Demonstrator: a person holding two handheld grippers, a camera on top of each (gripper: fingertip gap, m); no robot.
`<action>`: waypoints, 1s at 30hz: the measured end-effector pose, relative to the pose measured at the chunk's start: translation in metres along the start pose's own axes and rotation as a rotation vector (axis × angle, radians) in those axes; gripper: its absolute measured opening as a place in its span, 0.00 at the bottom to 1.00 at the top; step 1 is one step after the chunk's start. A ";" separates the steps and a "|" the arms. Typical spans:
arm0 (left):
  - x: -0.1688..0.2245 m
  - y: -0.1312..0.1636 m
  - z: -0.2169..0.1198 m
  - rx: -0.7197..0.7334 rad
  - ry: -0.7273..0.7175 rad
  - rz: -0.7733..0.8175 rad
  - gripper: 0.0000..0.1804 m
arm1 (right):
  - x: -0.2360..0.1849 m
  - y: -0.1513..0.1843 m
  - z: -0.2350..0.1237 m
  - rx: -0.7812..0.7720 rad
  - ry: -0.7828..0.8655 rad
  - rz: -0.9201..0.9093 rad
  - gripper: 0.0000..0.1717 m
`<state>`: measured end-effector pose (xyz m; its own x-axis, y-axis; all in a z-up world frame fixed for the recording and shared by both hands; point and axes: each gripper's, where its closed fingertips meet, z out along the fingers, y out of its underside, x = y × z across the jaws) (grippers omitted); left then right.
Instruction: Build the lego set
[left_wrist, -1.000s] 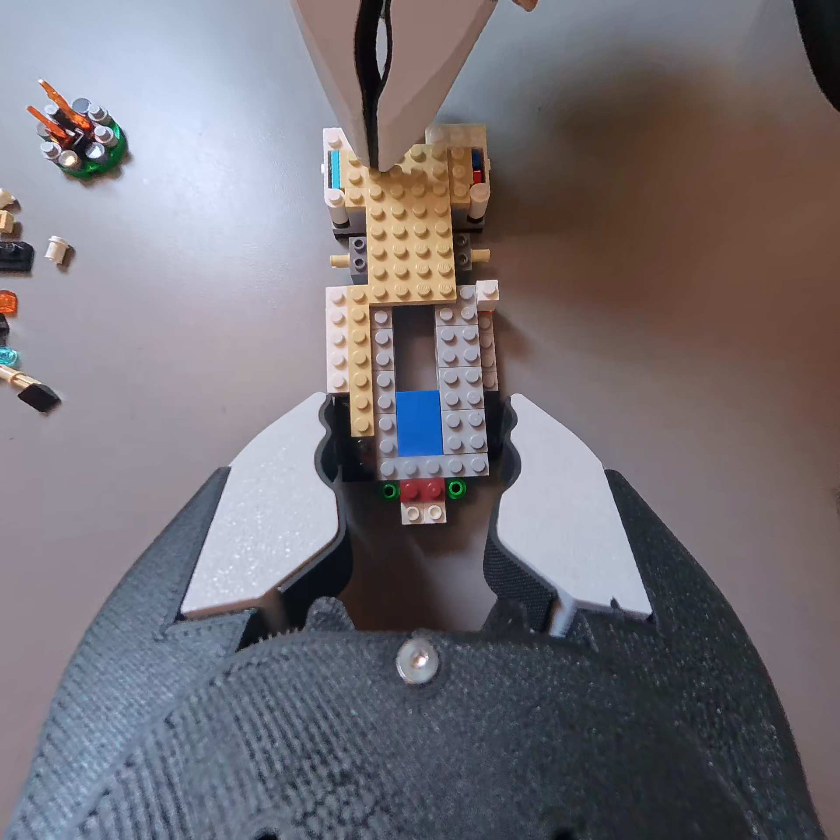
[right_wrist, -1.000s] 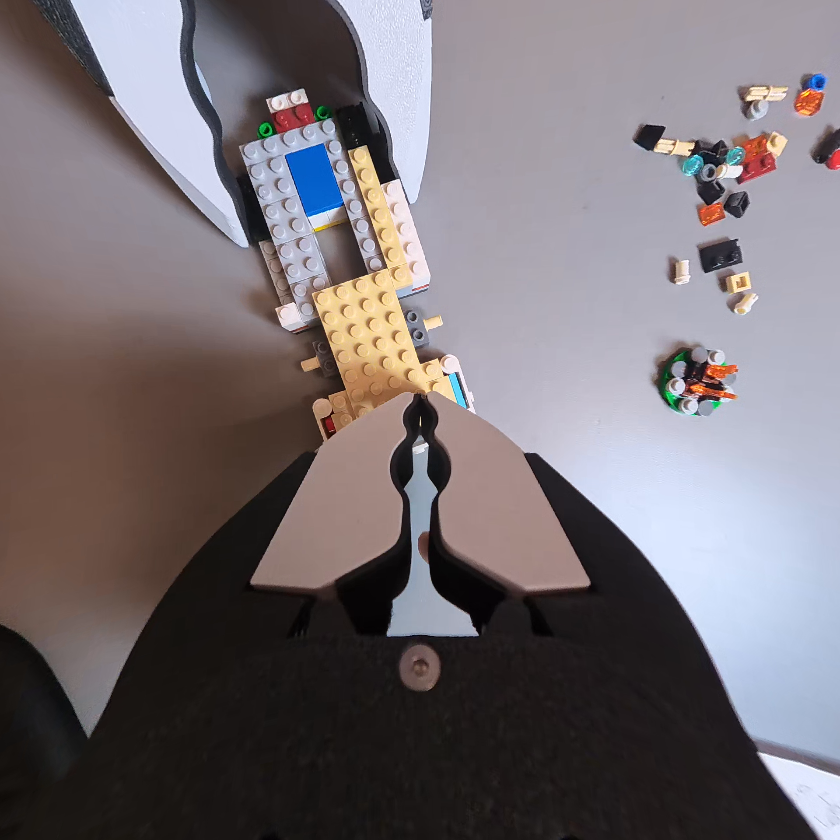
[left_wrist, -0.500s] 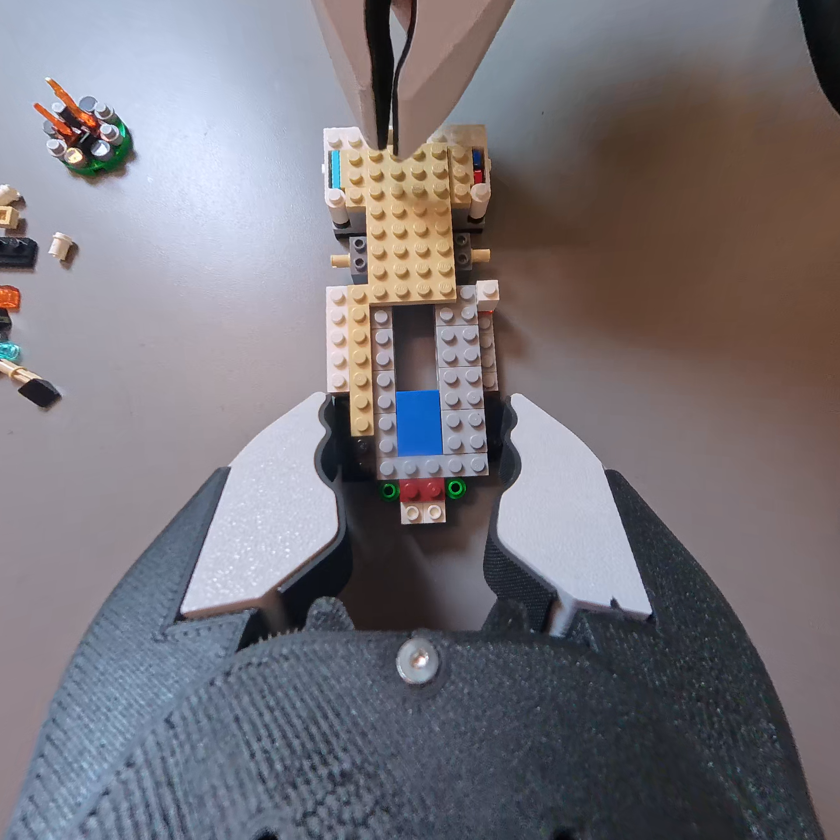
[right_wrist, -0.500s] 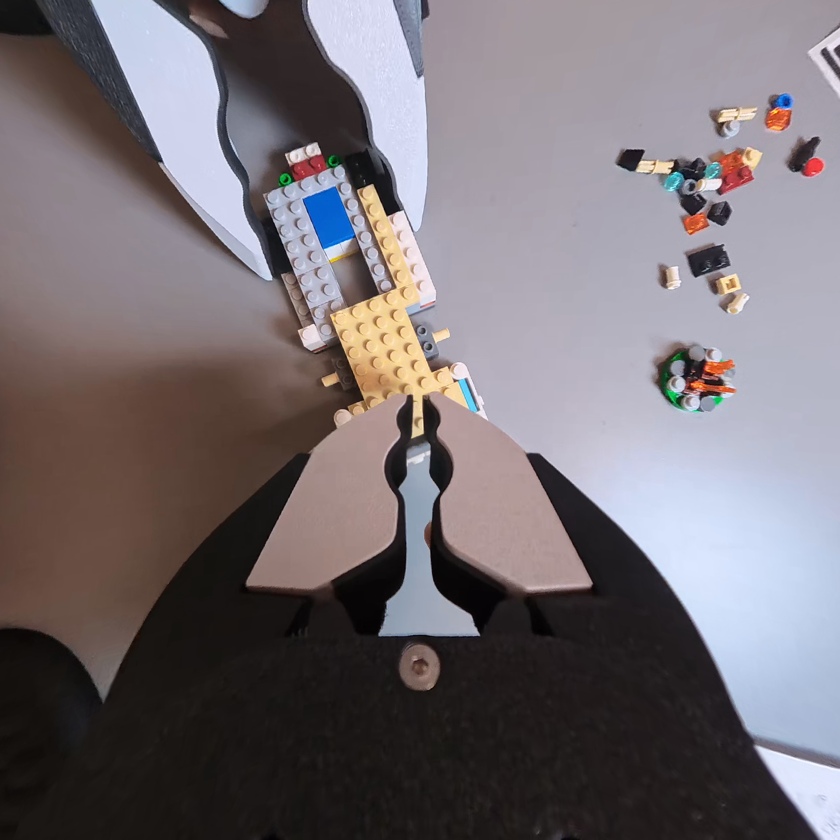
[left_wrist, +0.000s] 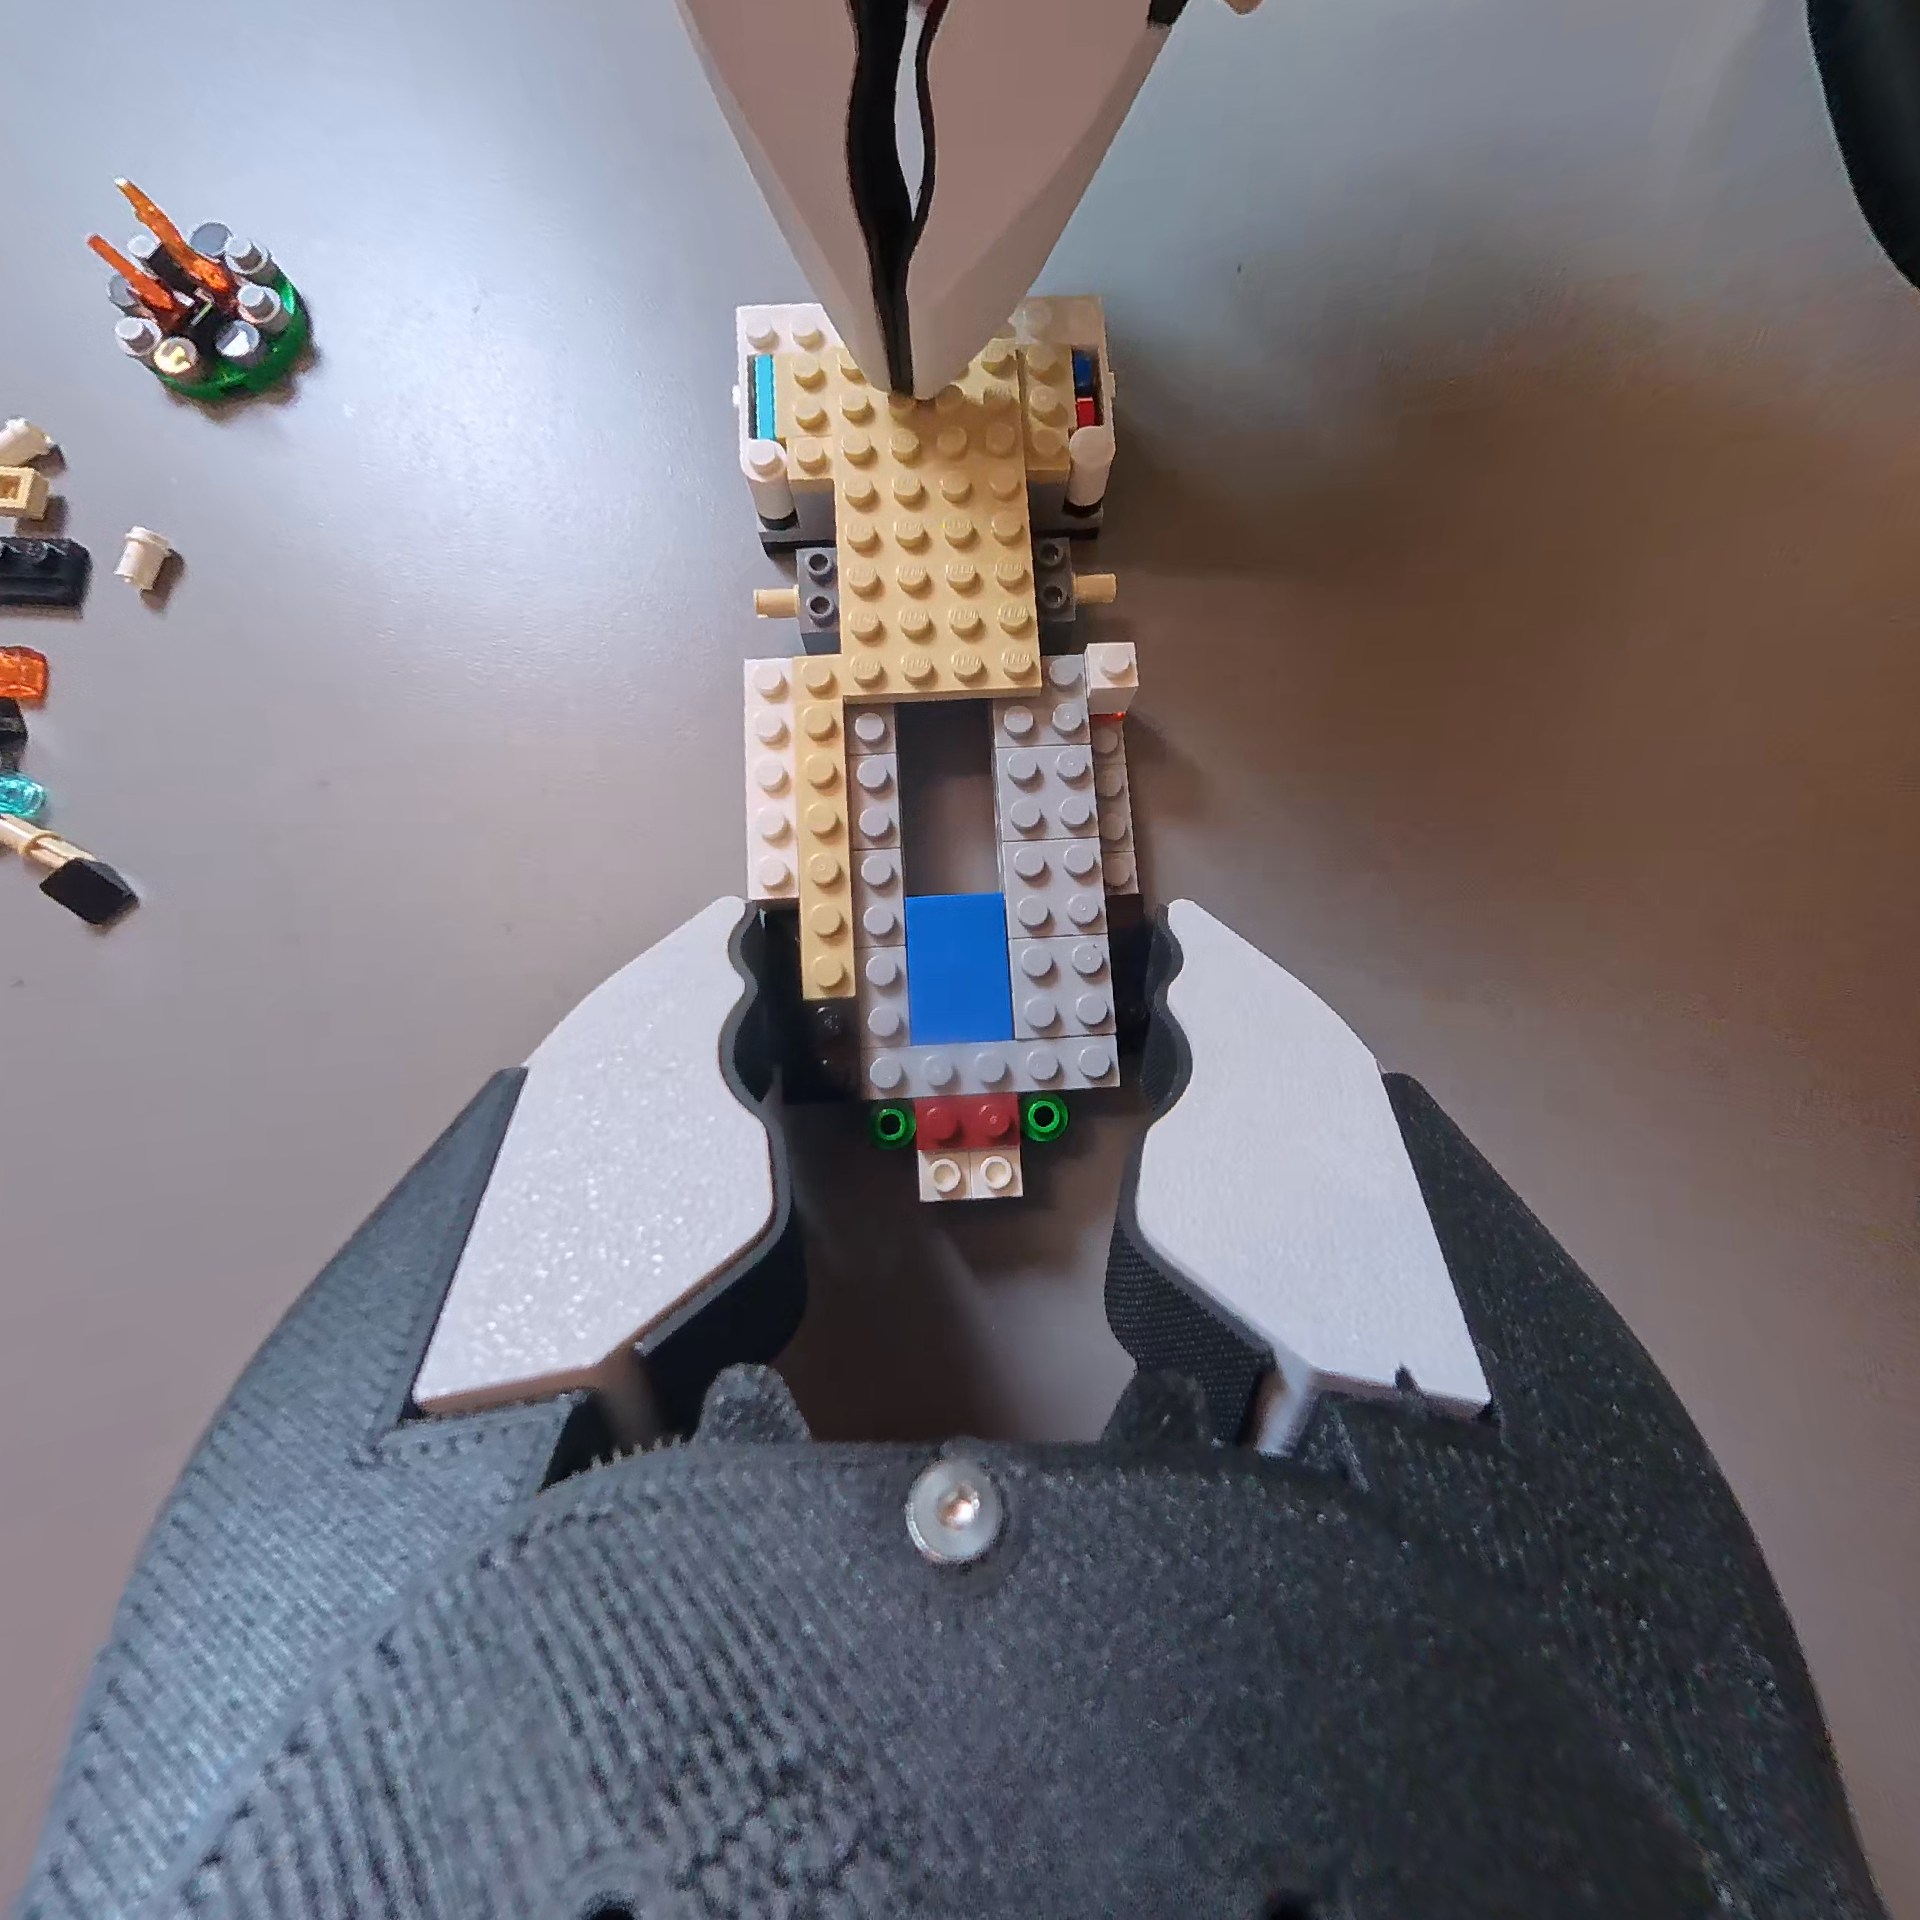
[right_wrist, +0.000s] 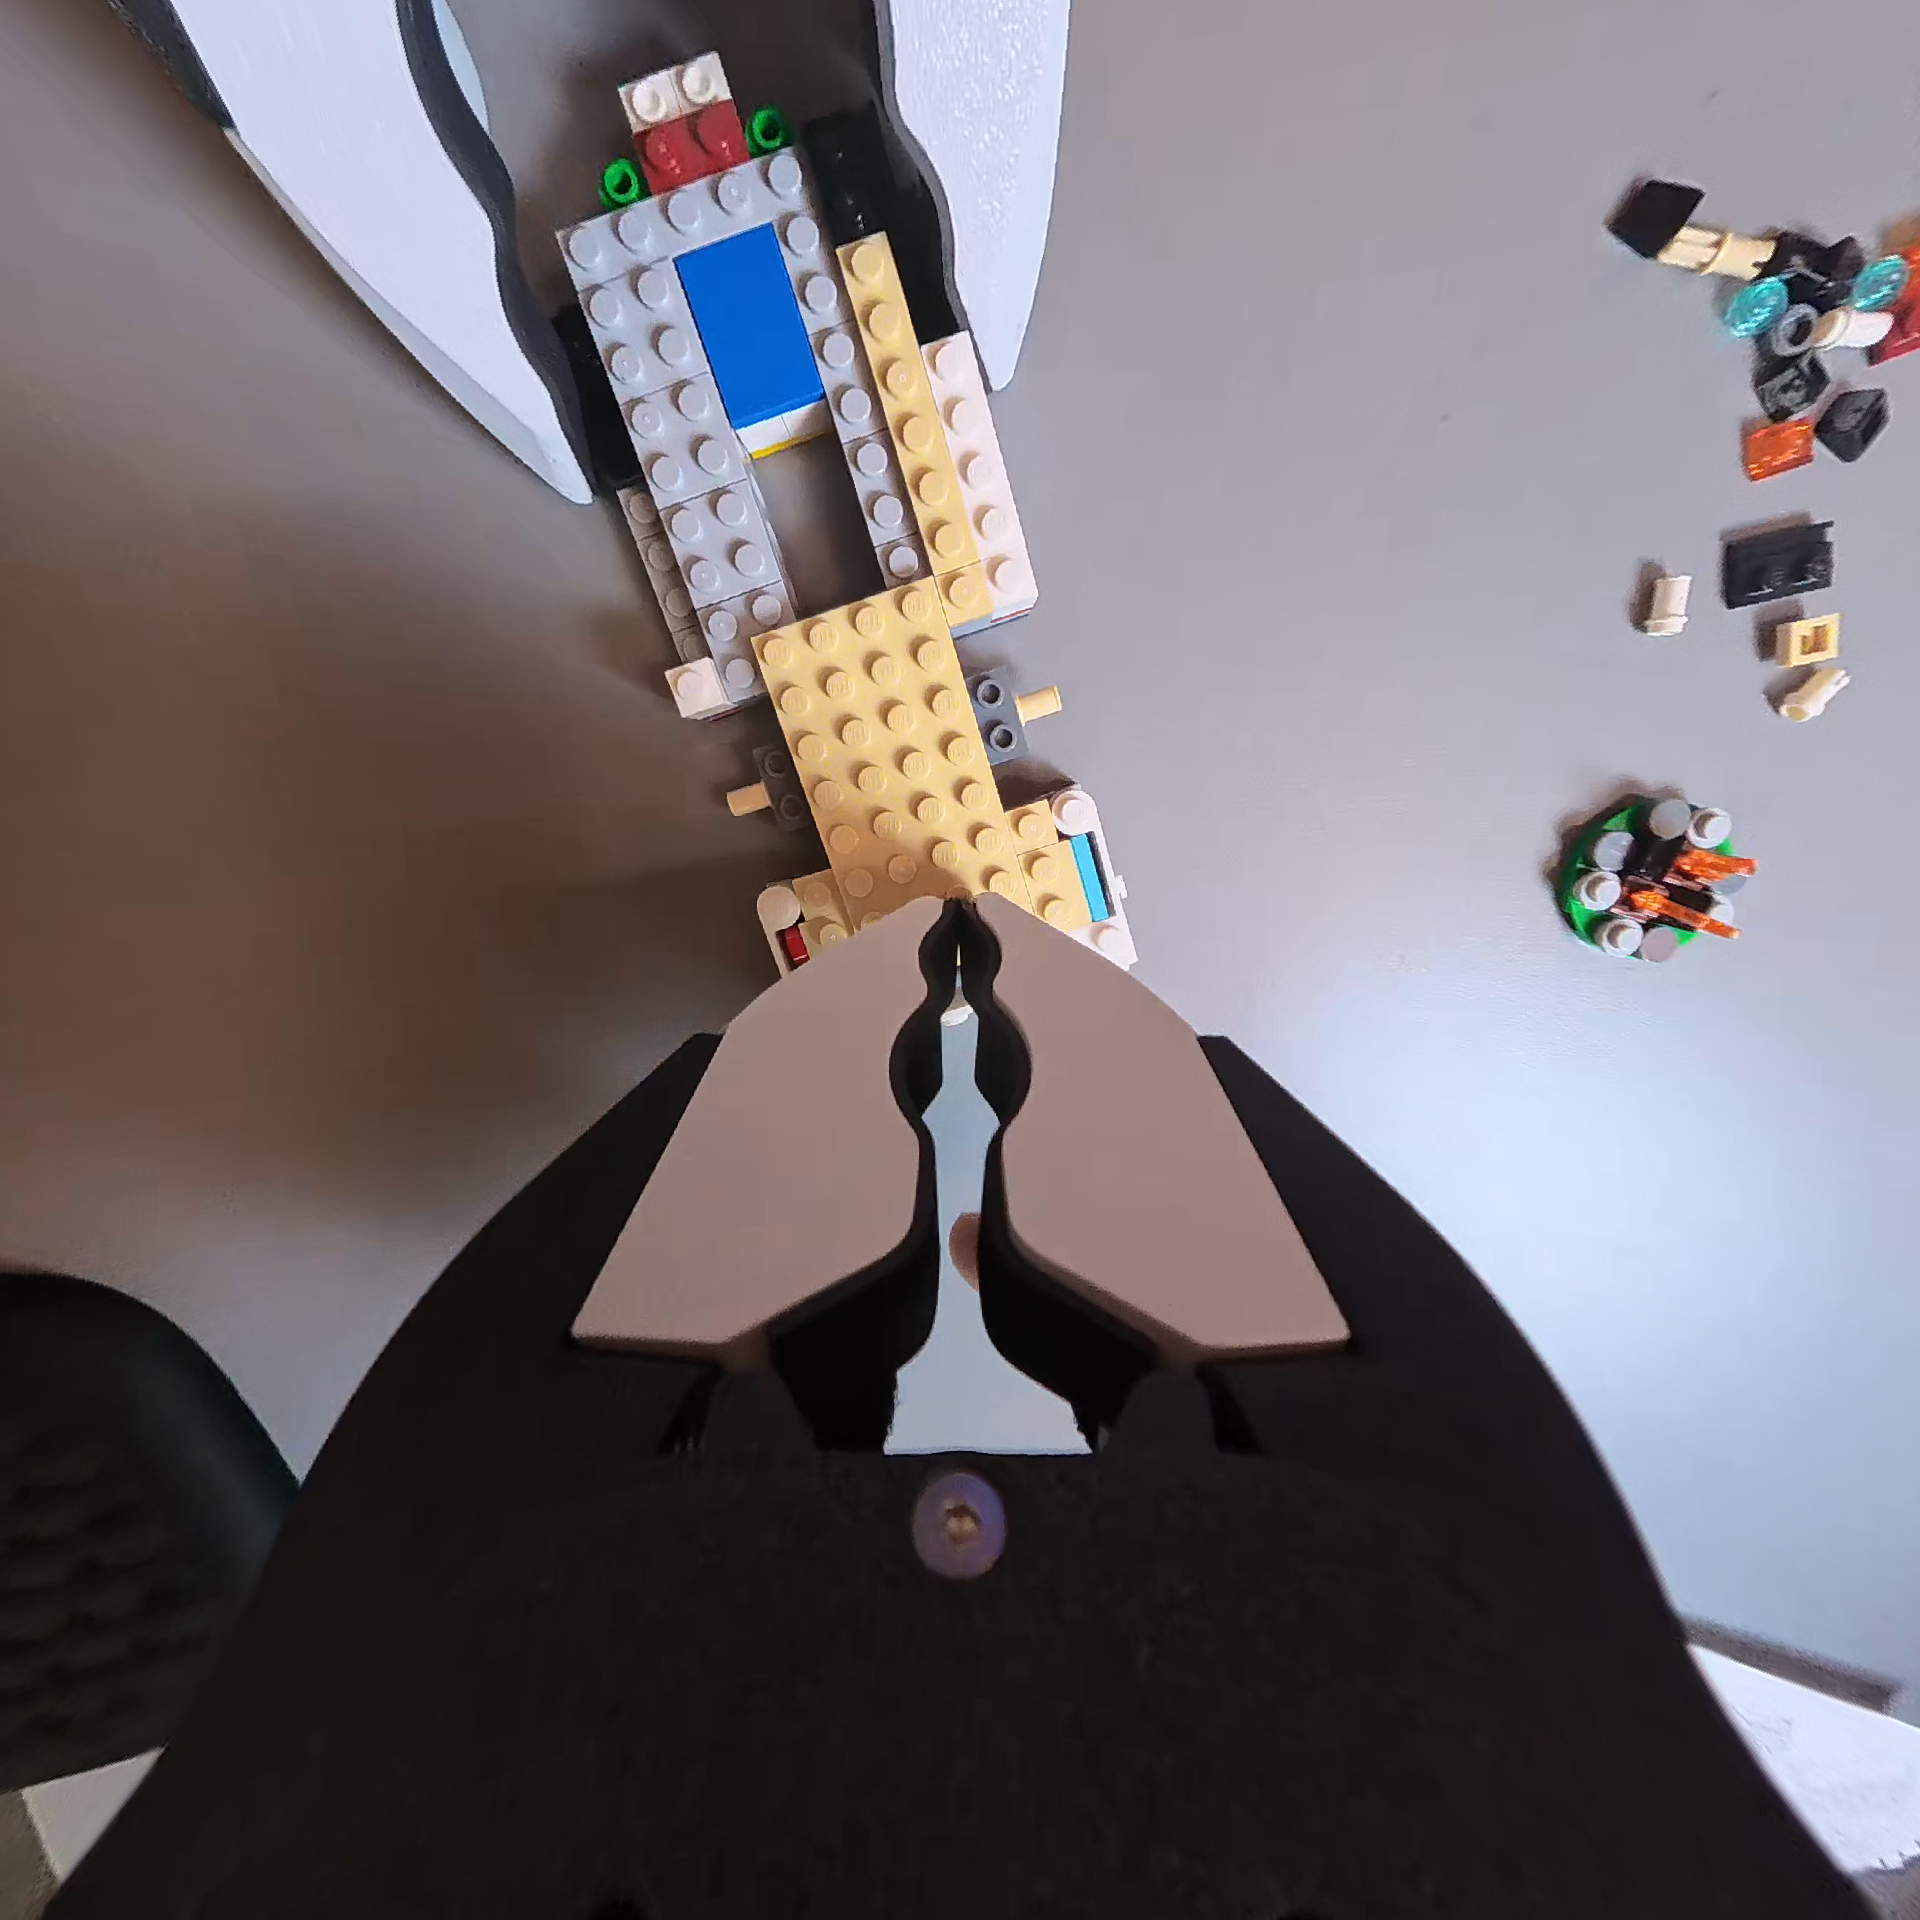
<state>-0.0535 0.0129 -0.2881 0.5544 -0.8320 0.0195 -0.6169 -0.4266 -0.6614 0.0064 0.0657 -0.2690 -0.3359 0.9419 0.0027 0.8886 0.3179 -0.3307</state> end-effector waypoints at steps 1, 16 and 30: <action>0.000 0.000 0.000 0.001 0.000 -0.001 0.39 | 0.000 0.000 0.000 -0.007 -0.004 -0.002 0.00; 0.001 0.002 -0.002 0.010 -0.018 -0.015 0.39 | 0.001 -0.009 -0.006 0.149 0.014 0.099 0.03; 0.001 0.002 -0.003 0.028 -0.011 -0.022 0.39 | -0.002 -0.009 0.001 0.106 -0.040 0.022 0.01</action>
<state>-0.0557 0.0098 -0.2877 0.5737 -0.8187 0.0265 -0.5887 -0.4346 -0.6816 -0.0007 0.0608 -0.2671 -0.3306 0.9428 -0.0422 0.8584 0.2818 -0.4286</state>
